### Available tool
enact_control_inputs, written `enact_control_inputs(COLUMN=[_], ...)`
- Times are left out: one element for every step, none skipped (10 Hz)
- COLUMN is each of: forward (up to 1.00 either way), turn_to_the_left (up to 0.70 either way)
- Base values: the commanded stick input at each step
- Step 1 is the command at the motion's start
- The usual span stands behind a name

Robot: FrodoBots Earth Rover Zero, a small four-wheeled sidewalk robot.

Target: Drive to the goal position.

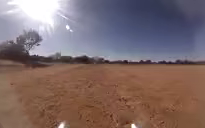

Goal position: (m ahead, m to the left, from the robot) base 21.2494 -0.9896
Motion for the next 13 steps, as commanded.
enact_control_inputs(forward=[0.50,0.50,0.50,0.50,0.50,0.50,0.50,0.50,0.50,0.50,0.50,0.50,0.50], turn_to_the_left=[0.00,0.00,0.00,0.00,0.00,0.00,0.00,0.00,0.00,0.00,0.00,0.00,0.00])
